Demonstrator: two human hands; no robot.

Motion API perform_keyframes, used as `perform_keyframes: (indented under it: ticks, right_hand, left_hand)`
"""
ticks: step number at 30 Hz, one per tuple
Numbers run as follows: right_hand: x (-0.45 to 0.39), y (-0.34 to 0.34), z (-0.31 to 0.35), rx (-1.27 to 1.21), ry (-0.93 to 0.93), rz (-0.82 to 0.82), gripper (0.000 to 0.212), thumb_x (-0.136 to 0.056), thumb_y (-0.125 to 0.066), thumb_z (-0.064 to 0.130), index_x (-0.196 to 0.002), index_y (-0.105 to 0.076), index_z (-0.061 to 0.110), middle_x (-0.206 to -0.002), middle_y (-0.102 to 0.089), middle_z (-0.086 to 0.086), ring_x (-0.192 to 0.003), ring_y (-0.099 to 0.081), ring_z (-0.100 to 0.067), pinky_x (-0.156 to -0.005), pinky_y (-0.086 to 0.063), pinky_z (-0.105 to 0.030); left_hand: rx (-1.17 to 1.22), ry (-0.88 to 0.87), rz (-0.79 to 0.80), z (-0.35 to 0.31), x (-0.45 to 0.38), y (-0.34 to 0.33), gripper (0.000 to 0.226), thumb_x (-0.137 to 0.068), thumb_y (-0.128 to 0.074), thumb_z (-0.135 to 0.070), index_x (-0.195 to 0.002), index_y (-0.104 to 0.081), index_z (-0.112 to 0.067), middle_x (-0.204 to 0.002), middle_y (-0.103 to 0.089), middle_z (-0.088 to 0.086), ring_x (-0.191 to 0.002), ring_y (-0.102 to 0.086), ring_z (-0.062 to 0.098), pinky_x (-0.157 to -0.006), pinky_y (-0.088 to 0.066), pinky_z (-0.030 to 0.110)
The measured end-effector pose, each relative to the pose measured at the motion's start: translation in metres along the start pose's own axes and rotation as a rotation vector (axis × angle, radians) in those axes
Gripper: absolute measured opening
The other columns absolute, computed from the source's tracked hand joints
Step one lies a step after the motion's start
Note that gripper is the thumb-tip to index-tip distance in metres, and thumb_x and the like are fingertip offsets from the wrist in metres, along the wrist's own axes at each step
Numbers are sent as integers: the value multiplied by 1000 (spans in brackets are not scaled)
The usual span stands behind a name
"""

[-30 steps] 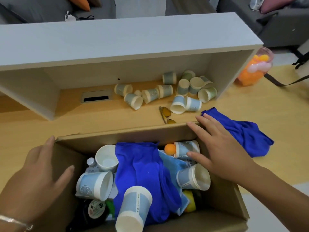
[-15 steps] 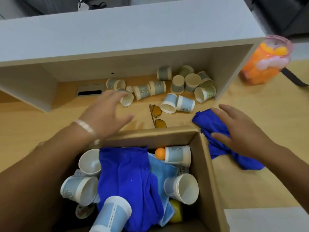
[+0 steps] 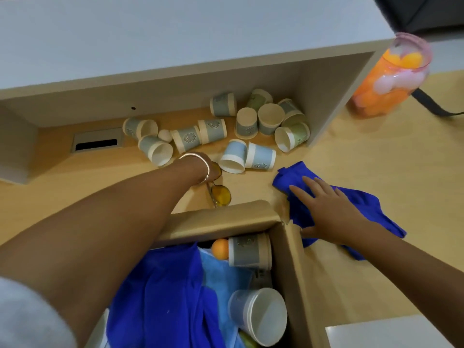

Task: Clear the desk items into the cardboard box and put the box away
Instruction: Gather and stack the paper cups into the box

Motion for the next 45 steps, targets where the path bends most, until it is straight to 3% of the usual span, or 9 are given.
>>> perform_keyframes:
  ticks: [4, 7, 12, 15, 18, 31, 35, 40, 45]
  right_hand:
    - [-7, -14, -4, 43, 4, 18, 109, -74, -67, 62, -152, 5, 36, -161, 8, -3, -148, 2, -28, -116, -23, -48]
    - [-13, -17, -7, 53, -11, -3, 97, -81, -66, 50, -152, -1, 36, -161, 1, -3, -146, -7, -27, -110, -33, -43]
    - [-9, -14, -9, 77, 6, -59, 71, -93, -55, 34, -150, -14, 34, -156, -16, -3, -138, -25, -26, -93, -43, -36]
    - [-7, -8, -11, 17, 13, -86, 55, -96, -48, 28, -147, -27, 32, -150, -28, -1, -131, -33, -25, -88, -46, -35]
    - [0, 8, -12, -58, 9, -168, 50, -91, -50, 15, -139, -42, 30, -140, -42, -1, -118, -42, -25, -82, -48, -37]
    - [119, 194, 81, -222, 375, -747, 56, -79, -30, 19, -125, -62, 16, -130, -55, -12, -109, -51, -39, -85, -47, -51]
    - [162, 210, 140, -144, 598, -731, 51, -80, -39, 13, -125, -62, 18, -130, -56, -11, -111, -51, -34, -92, -41, -42]
    - [181, 173, 196, 72, 760, -609, 62, -70, -65, 9, -128, -57, 27, -134, -54, -6, -115, -52, -29, -83, -51, -46]
    - [182, 135, 224, 109, 818, -481, 67, -66, -69, 13, -128, -54, 32, -134, -54, -2, -114, -54, -22, -78, -52, -39]
  left_hand:
    - [-61, -43, 75, -12, -8, -5, 27, -95, -44, -26, -94, -62, -7, -64, -50, 9, -54, -48, 21, -53, -42, 26]
    - [-133, -77, 39, -15, -16, -10, 24, -90, -47, -21, -85, -65, -6, -61, -52, 9, -51, -48, 22, -61, -48, 31]
    - [-170, -89, -5, -13, -13, -10, 26, -83, -61, -20, -102, -64, -2, -93, -66, 14, -73, -63, 27, -58, -53, 32]
    - [-125, -46, -6, -3, -5, -10, 38, -78, -71, -20, -107, -58, 0, -78, -58, 10, -64, -59, 23, -47, -44, 28]
    - [-108, -69, -24, 9, 4, -2, 31, -79, -68, -25, -103, -65, -6, -78, -60, 6, -69, -59, 22, -54, -46, 28]
    - [352, -235, -512, 114, 170, 87, 38, -72, -77, -23, -104, -56, -18, -95, -59, 0, -85, -57, 24, -71, -48, 34]
    - [343, -313, -503, 144, 243, 74, 34, -68, -74, -23, -96, -55, -23, -85, -60, -2, -77, -59, 19, -69, -52, 40]
    - [297, -376, -392, 156, 300, 20, 28, -71, -71, -32, -87, -48, -33, -77, -57, -10, -68, -54, 5, -56, -43, 20]
    - [161, -369, -279, 164, 297, -32, 28, -76, -65, -34, -88, -40, -37, -74, -56, -9, -64, -53, 7, -52, -40, 21]
Point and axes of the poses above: each hand's wrist, its own x-axis away from the middle knuckle, its own y-axis out of the back of the hand, z = x × y, the point moved 3 cm from there along -x, towards the middle knuckle
